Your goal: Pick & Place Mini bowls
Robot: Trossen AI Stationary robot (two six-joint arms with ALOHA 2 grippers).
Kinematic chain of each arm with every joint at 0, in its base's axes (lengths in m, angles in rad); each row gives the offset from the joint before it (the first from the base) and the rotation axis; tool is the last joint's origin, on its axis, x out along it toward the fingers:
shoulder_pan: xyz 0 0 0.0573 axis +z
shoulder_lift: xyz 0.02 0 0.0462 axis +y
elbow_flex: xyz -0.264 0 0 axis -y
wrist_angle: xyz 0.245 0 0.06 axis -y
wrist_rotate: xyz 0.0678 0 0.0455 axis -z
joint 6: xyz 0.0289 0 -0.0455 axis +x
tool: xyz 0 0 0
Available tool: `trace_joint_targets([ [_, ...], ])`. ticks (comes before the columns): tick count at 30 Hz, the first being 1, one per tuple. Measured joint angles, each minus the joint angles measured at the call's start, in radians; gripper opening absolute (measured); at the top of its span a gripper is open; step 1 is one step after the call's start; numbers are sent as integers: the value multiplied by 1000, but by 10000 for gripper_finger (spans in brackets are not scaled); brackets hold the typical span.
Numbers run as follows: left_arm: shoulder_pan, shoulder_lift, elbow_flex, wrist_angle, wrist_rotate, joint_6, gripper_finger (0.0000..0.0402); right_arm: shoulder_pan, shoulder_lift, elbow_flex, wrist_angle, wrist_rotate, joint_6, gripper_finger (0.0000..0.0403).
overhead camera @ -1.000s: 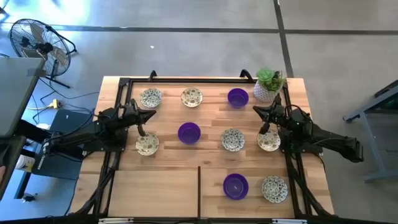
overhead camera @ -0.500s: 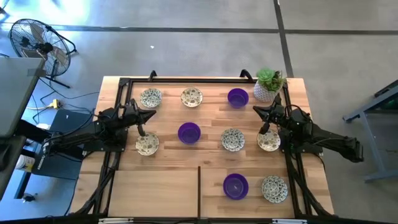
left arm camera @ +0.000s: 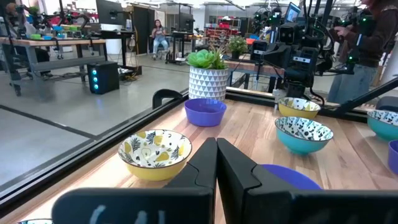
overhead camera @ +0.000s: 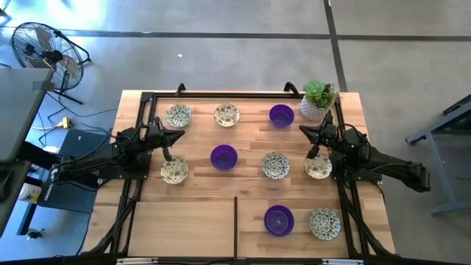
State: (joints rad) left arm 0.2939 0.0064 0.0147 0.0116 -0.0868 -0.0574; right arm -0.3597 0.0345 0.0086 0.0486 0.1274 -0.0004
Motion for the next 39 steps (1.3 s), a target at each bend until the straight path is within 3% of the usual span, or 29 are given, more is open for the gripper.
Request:
trace_joint_targets([
  [19, 0, 0, 0, 0, 2, -2, 1, 0, 0, 0, 0, 0, 0, 0],
  [25, 0, 0, 0, 1, 82, -79, 1, 0, 0, 0, 0, 0, 0, 0],
  [39, 0, 12, 23, -39, 92, -134, 1, 0, 0, 0, 0, 0, 0, 0],
])
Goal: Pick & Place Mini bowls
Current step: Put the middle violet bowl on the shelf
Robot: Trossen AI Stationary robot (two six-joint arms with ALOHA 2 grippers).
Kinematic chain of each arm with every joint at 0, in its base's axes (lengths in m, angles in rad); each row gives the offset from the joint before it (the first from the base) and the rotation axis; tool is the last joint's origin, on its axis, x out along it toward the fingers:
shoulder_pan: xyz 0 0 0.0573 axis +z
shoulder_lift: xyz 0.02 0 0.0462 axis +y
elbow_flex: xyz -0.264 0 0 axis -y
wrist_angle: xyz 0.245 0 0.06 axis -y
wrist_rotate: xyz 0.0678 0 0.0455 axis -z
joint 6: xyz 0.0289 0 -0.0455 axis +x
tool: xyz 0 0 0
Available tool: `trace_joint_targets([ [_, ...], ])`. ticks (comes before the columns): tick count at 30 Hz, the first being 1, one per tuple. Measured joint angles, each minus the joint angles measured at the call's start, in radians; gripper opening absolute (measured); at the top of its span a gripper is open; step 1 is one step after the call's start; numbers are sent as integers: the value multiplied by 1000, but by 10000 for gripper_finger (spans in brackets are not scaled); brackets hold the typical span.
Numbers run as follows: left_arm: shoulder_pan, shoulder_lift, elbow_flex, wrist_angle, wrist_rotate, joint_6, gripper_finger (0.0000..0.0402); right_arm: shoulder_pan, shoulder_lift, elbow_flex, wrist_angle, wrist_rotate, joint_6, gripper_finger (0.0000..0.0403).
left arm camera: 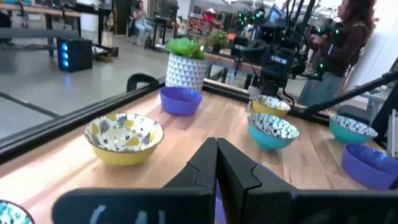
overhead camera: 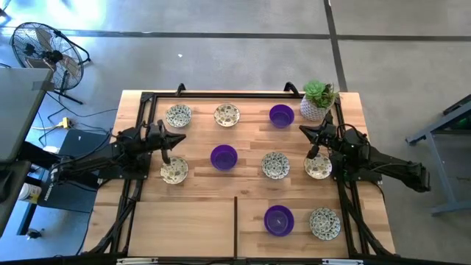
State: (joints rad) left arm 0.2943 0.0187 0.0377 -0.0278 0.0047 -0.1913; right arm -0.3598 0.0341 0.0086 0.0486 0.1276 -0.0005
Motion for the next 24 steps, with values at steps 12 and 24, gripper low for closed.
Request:
trace_joint_targets([
  [12, 0, 161, 114, 12, -41, -44, 0, 0, 0, 0, 0, 0, 0, 0],
  [24, 0, 511, 282, -19, -40, -9, 0, 0, 0, 0, 0, 0, 0, 0],
])
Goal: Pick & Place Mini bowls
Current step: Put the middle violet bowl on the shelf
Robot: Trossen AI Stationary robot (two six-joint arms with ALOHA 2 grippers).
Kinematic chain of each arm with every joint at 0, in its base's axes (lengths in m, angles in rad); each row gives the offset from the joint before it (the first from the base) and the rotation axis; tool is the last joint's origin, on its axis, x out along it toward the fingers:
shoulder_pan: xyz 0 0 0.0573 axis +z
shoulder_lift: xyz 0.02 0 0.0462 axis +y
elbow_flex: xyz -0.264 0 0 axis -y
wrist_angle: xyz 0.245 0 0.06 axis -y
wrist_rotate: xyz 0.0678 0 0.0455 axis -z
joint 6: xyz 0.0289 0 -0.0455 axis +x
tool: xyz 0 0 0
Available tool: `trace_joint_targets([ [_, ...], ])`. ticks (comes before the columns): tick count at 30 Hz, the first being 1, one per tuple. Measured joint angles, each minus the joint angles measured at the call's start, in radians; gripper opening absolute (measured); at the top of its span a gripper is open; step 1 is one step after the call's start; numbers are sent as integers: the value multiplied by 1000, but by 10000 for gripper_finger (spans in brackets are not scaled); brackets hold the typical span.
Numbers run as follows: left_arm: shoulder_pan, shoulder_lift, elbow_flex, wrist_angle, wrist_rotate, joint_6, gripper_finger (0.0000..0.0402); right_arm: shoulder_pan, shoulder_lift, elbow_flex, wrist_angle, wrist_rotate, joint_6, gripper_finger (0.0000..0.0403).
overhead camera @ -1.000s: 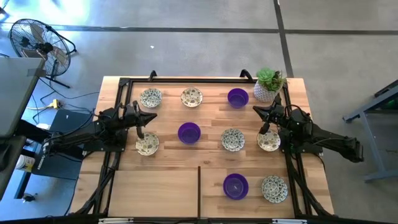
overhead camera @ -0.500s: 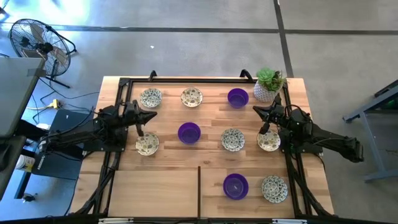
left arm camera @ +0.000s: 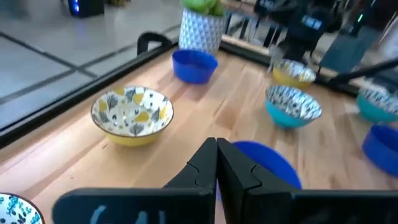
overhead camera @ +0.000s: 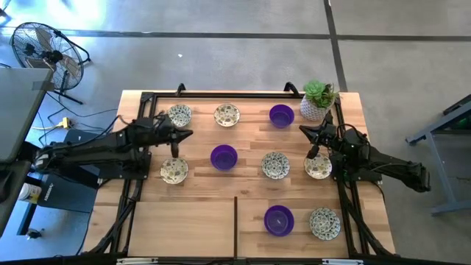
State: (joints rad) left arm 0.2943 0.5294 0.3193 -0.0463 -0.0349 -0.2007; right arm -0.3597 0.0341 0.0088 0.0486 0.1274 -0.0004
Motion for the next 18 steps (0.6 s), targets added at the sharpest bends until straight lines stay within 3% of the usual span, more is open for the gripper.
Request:
trace_joint_targets([
  [11, -1, 396, 208, -5, 109, 76, 0, 0, 0, 0, 0, 0, 0, 0],
  [18, -14, 571, 308, -9, 132, 132, 0, 0, 0, 0, 0, 0, 0, 0],
])
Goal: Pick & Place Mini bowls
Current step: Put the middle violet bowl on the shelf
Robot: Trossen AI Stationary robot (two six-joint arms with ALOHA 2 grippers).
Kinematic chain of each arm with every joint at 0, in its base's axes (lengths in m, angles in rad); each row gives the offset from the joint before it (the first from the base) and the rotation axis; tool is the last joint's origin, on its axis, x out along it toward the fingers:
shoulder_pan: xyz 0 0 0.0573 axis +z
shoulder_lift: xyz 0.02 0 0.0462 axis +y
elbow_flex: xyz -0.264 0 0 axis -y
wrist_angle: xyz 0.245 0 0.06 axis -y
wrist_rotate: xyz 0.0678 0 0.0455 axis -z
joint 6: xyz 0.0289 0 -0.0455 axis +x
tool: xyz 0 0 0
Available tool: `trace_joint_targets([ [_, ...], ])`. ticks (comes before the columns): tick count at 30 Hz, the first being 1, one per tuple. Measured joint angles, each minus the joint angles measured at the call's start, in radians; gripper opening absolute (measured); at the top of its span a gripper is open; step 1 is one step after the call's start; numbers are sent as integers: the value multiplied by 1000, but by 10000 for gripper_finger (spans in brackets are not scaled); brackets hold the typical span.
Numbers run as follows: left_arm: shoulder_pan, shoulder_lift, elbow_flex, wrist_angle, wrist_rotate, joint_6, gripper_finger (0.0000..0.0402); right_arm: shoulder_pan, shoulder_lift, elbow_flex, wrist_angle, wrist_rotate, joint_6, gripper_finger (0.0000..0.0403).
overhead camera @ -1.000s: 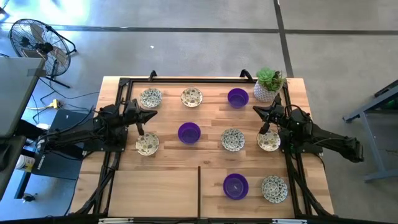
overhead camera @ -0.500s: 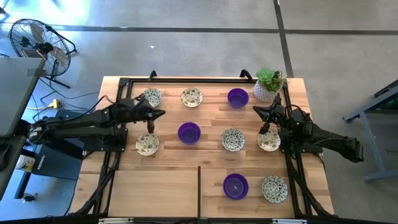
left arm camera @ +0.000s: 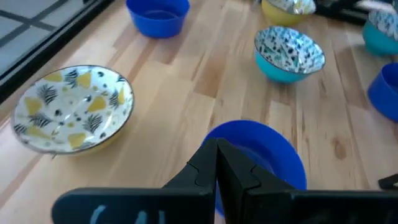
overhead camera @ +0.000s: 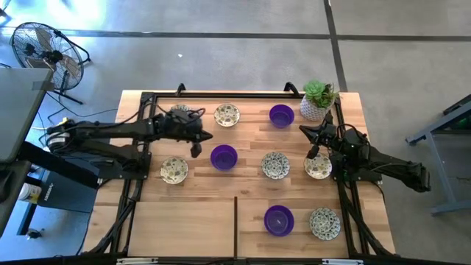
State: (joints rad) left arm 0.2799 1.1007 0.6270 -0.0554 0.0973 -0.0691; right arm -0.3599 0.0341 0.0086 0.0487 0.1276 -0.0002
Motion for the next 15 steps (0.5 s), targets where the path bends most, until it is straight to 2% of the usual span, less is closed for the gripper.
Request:
trace_joint_targets([
  [7, -85, 92, 97, -4, -41, 58, 16, 0, 0, 0, 0, 0, 0, 0],
  [15, -211, 160, 206, -185, -137, 62, 75, 0, 0, 0, 1, 0, 0, 0],
])
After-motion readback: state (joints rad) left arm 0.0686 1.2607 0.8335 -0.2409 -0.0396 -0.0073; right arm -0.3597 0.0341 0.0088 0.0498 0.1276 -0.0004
